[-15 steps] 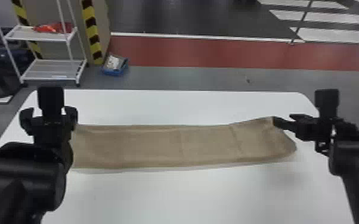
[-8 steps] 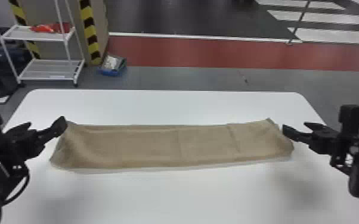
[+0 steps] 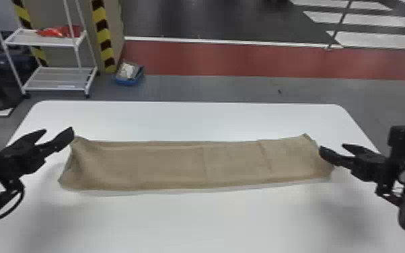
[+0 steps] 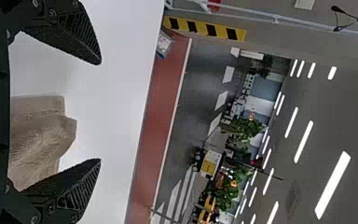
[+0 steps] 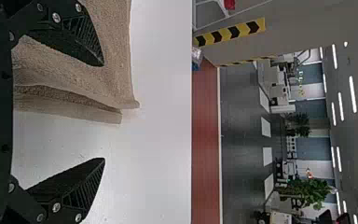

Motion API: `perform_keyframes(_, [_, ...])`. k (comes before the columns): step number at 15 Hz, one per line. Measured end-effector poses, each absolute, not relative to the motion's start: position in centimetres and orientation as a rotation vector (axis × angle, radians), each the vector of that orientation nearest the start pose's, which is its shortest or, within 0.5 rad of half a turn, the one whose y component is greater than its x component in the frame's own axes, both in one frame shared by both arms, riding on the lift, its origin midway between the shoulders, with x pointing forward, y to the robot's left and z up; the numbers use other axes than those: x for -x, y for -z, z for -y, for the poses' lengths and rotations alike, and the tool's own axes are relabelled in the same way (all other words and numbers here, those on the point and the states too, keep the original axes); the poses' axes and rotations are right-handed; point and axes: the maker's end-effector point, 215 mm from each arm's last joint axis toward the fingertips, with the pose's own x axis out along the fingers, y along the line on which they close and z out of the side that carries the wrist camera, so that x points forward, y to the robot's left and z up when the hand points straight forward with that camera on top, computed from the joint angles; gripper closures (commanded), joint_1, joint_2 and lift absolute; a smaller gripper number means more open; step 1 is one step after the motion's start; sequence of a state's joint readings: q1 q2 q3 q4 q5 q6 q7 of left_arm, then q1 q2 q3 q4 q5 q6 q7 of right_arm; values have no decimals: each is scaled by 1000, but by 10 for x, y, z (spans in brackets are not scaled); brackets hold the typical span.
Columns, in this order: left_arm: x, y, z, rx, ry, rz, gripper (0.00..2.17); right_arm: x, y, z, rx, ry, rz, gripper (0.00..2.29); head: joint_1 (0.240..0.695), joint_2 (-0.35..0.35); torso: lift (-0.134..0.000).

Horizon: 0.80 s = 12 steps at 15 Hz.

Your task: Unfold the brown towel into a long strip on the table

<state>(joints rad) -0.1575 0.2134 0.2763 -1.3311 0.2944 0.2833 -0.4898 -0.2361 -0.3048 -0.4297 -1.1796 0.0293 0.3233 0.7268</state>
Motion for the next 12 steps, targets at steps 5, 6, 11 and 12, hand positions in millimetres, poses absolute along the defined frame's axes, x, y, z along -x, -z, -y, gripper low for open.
perform_keyframes(5, [-617,411,-351,192,253,-251,215,-577,436,465,-54,-188,-422,184,695,-104,-117])
perform_keyframes(6, [-615,414,-352,189,256,-260,221,-577,436,466,-55,-186,-422,184,695,-104,-117])
perform_keyframes(11, [-602,437,-344,222,308,-356,350,-580,433,466,-53,-186,-418,184,695,-111,-117])
perform_keyframes(12, [-601,439,-343,228,312,-363,350,-580,433,466,-54,-186,-419,184,695,-112,-117])
